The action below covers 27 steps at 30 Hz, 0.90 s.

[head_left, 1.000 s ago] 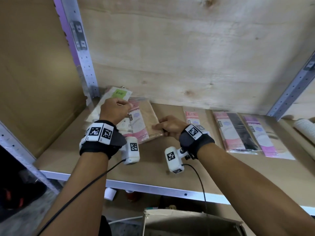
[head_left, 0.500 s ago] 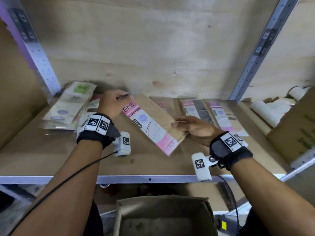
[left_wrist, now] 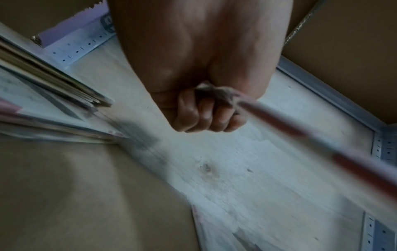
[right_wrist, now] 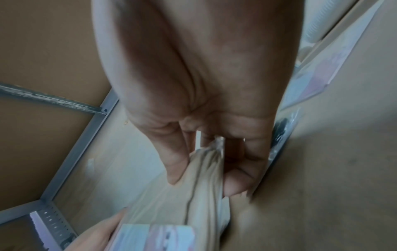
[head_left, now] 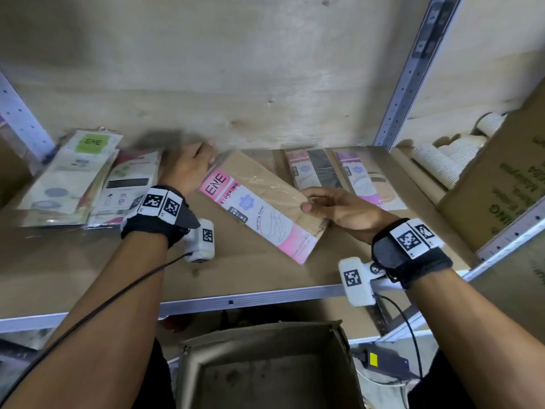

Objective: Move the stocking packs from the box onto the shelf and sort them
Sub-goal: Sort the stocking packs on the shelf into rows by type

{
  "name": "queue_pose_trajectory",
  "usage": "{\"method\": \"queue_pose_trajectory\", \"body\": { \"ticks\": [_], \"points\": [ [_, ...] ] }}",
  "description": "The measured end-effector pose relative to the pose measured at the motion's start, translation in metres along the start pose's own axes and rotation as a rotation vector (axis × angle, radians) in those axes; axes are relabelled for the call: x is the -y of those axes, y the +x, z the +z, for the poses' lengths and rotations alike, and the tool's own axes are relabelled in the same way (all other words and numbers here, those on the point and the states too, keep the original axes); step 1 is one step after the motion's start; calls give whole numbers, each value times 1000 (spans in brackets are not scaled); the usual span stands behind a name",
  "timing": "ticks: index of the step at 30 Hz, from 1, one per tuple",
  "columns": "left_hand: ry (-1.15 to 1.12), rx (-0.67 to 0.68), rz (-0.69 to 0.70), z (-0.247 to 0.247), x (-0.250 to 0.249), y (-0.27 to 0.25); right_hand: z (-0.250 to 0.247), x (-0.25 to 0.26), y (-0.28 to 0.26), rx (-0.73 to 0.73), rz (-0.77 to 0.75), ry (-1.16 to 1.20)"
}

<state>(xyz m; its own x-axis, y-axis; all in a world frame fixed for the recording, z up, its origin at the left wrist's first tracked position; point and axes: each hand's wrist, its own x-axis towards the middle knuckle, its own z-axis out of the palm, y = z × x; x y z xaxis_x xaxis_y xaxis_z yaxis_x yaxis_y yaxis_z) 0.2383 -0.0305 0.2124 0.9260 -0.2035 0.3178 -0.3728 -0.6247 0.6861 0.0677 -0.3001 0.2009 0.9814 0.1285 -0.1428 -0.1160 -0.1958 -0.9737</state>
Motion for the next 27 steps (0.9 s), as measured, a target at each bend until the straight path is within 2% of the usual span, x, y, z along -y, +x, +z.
{"method": "queue_pose_trajectory", "body": {
  "ticks": [3,6,9,12,17,21,23,25,27],
  "points": [
    [-65,36,-17,5,0,-2,-5,-2,-7,-4,-21,-19],
    [-197,117,-136,8,-5,-3,-9,-2,-12,-7,-36,-38],
    [-427,201,-281,10,-8,-8,-15,-3,-16,-30,-62,-45],
    [-589,254,-347,12,-12,-16,-17,-5,-18,-71,-84,-39],
    [-587,285,-432,7,-14,-27,-12,-3,-17,-73,-102,-43],
    [-361,415,-344,-3,-8,-30,-4,-1,-13,-82,-98,-56],
    [-475,454,-367,-6,-4,-33,-2,0,-11,-102,-81,-44],
    [-701,418,-448,-6,3,-33,-2,1,-8,-150,-62,-11],
    [-783,316,-544,-9,11,-31,-1,5,-5,-197,-47,49]
  ]
}}
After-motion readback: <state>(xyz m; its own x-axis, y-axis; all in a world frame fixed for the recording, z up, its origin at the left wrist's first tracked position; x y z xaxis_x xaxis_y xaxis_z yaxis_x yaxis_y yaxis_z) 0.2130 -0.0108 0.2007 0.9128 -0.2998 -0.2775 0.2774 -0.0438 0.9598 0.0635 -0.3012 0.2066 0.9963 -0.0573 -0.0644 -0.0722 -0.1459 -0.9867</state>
